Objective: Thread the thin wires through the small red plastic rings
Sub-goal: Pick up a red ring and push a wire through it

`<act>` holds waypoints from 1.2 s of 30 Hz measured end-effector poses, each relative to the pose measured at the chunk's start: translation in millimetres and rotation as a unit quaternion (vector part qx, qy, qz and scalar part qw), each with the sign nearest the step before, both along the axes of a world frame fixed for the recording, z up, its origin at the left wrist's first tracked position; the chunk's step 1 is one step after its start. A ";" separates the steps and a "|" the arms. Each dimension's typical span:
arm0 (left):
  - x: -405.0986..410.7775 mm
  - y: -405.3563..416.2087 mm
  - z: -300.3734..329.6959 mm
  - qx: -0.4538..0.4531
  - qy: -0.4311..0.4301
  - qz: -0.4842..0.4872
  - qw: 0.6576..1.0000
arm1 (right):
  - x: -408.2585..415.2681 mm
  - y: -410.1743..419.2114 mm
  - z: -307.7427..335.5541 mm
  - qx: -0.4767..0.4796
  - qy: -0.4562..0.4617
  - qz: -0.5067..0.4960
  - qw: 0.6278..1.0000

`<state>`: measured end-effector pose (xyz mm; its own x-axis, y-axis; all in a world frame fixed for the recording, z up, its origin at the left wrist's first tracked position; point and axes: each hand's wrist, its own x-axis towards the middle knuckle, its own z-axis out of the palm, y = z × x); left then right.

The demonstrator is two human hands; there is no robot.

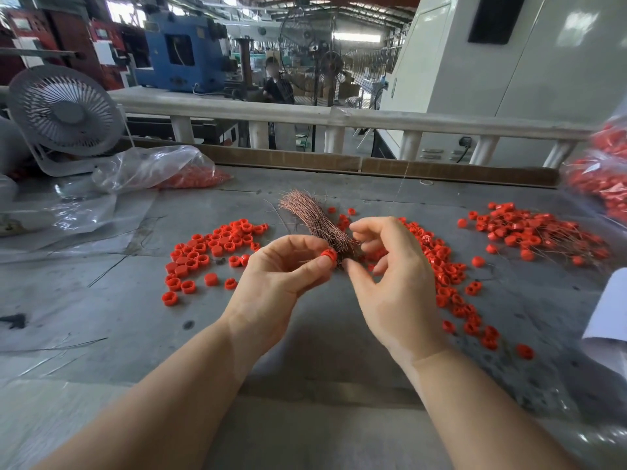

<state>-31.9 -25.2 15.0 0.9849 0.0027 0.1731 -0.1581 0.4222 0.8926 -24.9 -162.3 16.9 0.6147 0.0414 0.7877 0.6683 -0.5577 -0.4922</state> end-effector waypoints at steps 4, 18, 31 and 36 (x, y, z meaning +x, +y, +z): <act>-1.0 -0.4 0.9 0.026 -0.023 0.004 0.999 | -0.2 -0.7 3.6 0.057 -0.017 -0.018 0.998; -3.4 -0.1 0.9 0.074 -0.079 0.015 0.994 | -2.0 3.7 8.7 0.148 0.255 0.152 0.943; -6.3 -3.1 1.1 0.162 -0.098 0.053 0.981 | -3.9 1.2 7.9 0.207 0.298 0.189 0.912; -8.0 -4.1 2.5 0.195 -0.126 0.065 0.971 | -4.2 1.7 8.8 0.213 0.306 0.187 0.909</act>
<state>-39.9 -29.3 17.5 0.9070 0.0102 0.4209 -0.4211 0.0223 0.9068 -29.1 -160.5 25.7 0.9490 0.1084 0.2961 0.2998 -0.0193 -0.9538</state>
